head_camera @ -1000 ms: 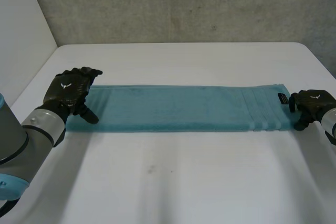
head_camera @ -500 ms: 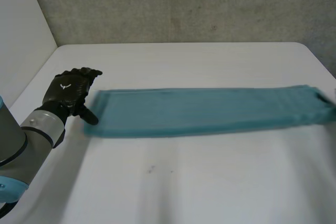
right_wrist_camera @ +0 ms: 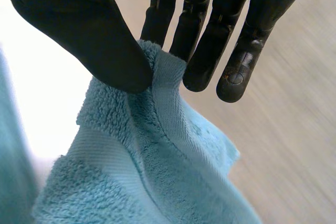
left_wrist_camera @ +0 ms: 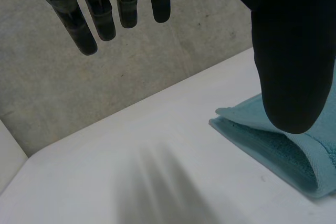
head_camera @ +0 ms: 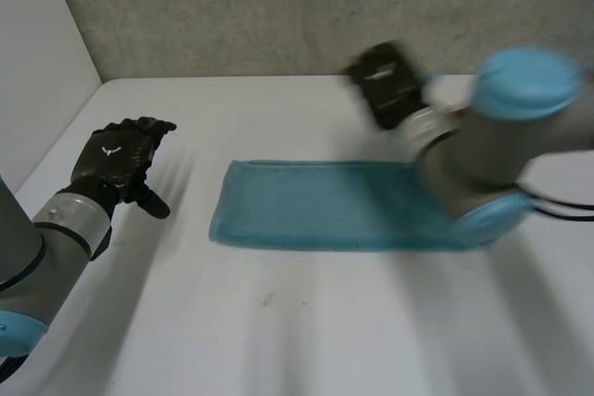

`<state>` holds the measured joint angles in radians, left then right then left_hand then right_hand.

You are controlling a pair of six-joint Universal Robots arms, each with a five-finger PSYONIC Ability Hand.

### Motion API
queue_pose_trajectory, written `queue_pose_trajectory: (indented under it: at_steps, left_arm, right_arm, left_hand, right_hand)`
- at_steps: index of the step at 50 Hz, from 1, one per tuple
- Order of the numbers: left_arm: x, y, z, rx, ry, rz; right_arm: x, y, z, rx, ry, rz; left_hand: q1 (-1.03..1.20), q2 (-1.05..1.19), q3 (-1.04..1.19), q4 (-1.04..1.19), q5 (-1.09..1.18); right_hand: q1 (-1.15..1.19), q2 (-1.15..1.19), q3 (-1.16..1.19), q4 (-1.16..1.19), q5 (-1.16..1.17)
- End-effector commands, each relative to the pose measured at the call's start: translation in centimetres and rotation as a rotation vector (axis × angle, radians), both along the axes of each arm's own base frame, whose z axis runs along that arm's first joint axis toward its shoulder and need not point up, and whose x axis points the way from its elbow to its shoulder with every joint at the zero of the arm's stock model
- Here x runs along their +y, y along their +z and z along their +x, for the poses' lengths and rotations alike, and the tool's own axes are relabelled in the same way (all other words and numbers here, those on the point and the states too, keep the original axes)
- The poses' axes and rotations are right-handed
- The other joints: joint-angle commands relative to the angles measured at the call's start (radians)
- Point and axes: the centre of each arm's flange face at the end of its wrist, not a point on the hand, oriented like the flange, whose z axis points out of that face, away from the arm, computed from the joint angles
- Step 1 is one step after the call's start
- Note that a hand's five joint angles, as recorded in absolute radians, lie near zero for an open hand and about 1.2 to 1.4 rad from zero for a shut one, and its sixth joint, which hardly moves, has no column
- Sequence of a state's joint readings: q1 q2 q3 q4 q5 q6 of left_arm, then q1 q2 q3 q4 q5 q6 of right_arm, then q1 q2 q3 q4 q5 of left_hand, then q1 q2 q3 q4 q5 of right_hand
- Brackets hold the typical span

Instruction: Fold the laundry

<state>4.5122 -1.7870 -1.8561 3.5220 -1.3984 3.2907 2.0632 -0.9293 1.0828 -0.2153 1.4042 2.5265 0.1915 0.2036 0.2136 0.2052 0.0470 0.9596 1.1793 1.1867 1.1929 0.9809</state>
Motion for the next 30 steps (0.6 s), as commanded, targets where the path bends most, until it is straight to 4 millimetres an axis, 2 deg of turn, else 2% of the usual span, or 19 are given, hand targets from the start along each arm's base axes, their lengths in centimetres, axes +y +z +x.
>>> queue_pose_trajectory:
  at_steps: [1,2,3,4,5,6,7,10,11,13,14,16,17,21,22,24,25,28,30]
  left_arm:
    - [-0.1,0.0,0.2,-0.001,0.012,0.000]
    - [-0.1,0.0,0.2,-0.001,0.014,0.000]
    - [-0.1,0.0,0.2,-0.001,0.014,0.000]
    - [-0.1,0.0,0.2,-0.001,0.014,0.000]
    - [-0.1,0.0,0.2,-0.001,0.014,0.000]
    - [-0.1,-0.1,0.2,-0.001,0.014,0.001]
    - [-0.1,-0.1,0.2,-0.002,0.012,0.001]
    - [0.0,0.0,-0.1,-0.002,0.003,-0.001]
    - [0.0,0.0,-0.1,-0.002,0.001,-0.002]
    - [-0.1,0.3,-0.3,0.001,-0.005,-0.012]
    - [-0.2,0.4,-0.3,0.000,-0.007,-0.016]
    - [-0.5,1.0,-0.6,0.007,-0.019,-0.036]
    - [-0.5,1.1,-0.9,0.008,-0.026,-0.042]
    - [-0.6,1.9,-2.9,0.017,-0.085,-0.072]
    - [-0.8,1.7,-3.9,0.017,-0.110,-0.070]
    - [-0.9,1.6,-4.3,0.017,-0.120,-0.069]
    - [-1.1,1.5,-5.2,0.018,-0.140,-0.069]
    - [-1.2,1.1,-6.7,0.014,-0.177,-0.049]
    - [-1.5,1.0,-7.4,0.012,-0.190,-0.042]
  right_arm:
    - [11.4,-7.7,10.8,0.063,0.443,0.048]
    - [11.9,-8.8,11.2,0.076,0.457,0.067]
    - [11.9,-8.8,11.2,0.076,0.457,0.067]
    - [12.6,-10.5,11.5,0.099,0.471,0.095]
    - [12.8,-11.8,11.4,0.124,0.473,0.120]
    - [12.9,-11.9,11.3,0.134,0.469,0.132]
    - [12.7,-11.5,11.1,0.136,0.452,0.140]
    - [12.4,-10.5,10.7,0.131,0.419,0.139]
    - [11.3,-7.3,9.7,0.090,0.343,0.125]
    - [9.7,-5.0,8.1,0.046,0.261,0.129]
    - [7.7,-3.3,5.9,-0.006,0.171,0.153]
    - [6.9,-2.6,4.9,-0.036,0.134,0.169]
    - [5.1,-1.0,1.8,-0.127,0.041,0.224]
    - [4.1,-0.8,-0.6,-0.202,-0.015,0.294]
    - [3.8,-1.3,-2.0,-0.227,-0.049,0.347]
    - [2.8,-3.4,-5.3,-0.237,-0.143,0.465]
    - [2.8,-3.4,-5.3,-0.237,-0.143,0.466]
    - [2.6,-5.9,-8.3,-0.206,-0.207,0.574]
    - [2.7,-6.8,-9.1,-0.198,-0.221,0.607]
  left_hand:
    - [0.016,0.004,-0.006,0.002,-0.014]
    - [0.016,0.004,-0.006,0.002,-0.014]
    - [0.016,0.004,-0.006,0.002,-0.014]
    - [0.016,0.004,-0.006,0.002,-0.014]
    - [0.016,0.004,-0.006,0.002,-0.014]
    - [0.016,0.004,-0.006,0.002,-0.014]
    - [0.016,0.004,-0.006,0.002,-0.014]
    - [0.010,-0.002,-0.012,-0.003,-0.020]
    - [0.010,-0.002,-0.012,-0.003,-0.020]
    - [0.010,-0.002,-0.012,-0.003,-0.020]
    - [0.010,-0.002,-0.012,-0.003,-0.020]
    - [0.013,0.001,-0.009,-0.001,-0.017]
    - [0.019,0.007,-0.003,0.005,-0.011]
    - [0.022,0.010,0.000,0.008,-0.008]
    - [0.022,0.010,0.000,0.008,-0.008]
    - [0.022,0.010,0.000,0.008,-0.008]
    - [0.022,0.010,0.000,0.008,-0.008]
    - [0.022,0.010,0.000,0.008,-0.008]
    - [0.022,0.010,0.000,0.008,-0.008]
  right_hand:
    - [0.437,0.217,0.210,0.203,0.241]
    - [0.437,0.217,0.210,0.203,0.241]
    - [0.437,0.217,0.210,0.203,0.241]
    - [0.437,0.217,0.210,0.203,0.241]
    - [0.141,-0.078,-0.086,-0.092,-0.055]
    - [-0.420,-0.639,-0.647,-0.653,-0.616]
    - [-0.785,-1.005,-1.012,-1.018,-0.981]
    - [-0.785,-1.005,-1.012,-1.018,-0.981]
    - [-0.785,-1.005,-1.012,-1.018,-0.981]
    - [-0.785,-1.005,-1.012,-1.018,-0.981]
    - [-0.785,-1.005,-1.012,-1.018,-0.981]
    - [-0.785,-1.005,-1.012,-1.018,-0.981]
    - [-0.785,-1.005,-1.012,-1.018,-0.981]
    - [-0.785,-1.005,-1.012,-1.018,-0.981]
    - [-0.785,-1.005,-1.012,-1.018,-0.981]
    - [-0.785,-1.005,-1.012,-1.018,-0.981]
    - [-0.785,-1.005,-1.012,-1.018,-0.981]
    - [-0.785,-1.005,-1.012,-1.018,-0.981]
    - [-0.785,-1.005,-1.012,-1.018,-0.981]
